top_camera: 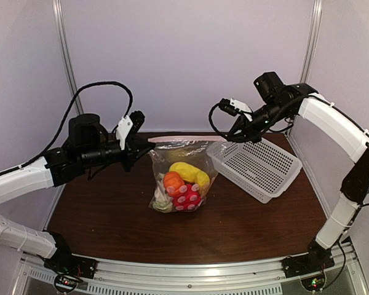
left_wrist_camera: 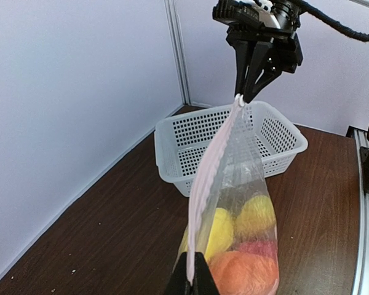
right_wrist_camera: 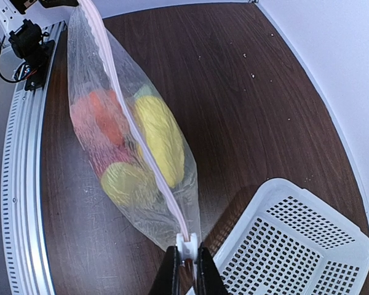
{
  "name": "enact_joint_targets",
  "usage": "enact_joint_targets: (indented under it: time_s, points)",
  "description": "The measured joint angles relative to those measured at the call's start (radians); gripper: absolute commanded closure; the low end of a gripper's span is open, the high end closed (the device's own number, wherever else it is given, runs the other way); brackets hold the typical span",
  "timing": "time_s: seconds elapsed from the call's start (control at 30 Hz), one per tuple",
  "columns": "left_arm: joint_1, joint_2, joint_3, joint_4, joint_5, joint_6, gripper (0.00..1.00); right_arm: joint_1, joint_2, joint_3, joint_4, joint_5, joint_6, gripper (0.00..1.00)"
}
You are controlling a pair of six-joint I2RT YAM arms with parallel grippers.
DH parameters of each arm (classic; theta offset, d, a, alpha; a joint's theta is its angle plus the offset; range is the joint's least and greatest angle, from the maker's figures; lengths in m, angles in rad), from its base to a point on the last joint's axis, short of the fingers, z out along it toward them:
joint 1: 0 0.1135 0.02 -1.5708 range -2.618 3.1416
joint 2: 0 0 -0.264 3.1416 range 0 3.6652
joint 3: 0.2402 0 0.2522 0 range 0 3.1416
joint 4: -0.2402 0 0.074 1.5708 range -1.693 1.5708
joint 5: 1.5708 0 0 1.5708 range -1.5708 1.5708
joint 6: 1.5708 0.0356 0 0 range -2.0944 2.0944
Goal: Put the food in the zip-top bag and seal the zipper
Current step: Zip the zipper on the zipper food storage bag.
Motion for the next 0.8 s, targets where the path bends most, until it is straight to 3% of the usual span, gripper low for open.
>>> enact_joint_targets:
  time_s: [0.43, 0.63, 0.8]
  points:
    - [0.035, 0.039, -0.014, 0.051, 0.000, -0.029, 1.00, -0.009, 0.016, 0.021, 0.005, 0.023, 0.016, 0.99]
    - [0.092, 0.208, 0.092, 0.033, -0.006, -0.087, 1.00, -0.015, 0.142, 0.153, 0.068, 0.036, 0.097, 1.00]
    - [0.164, 0.318, 0.242, -0.019, 0.012, -0.115, 1.00, 0.000, 0.319, 0.375, 0.109, 0.042, 0.160, 1.00]
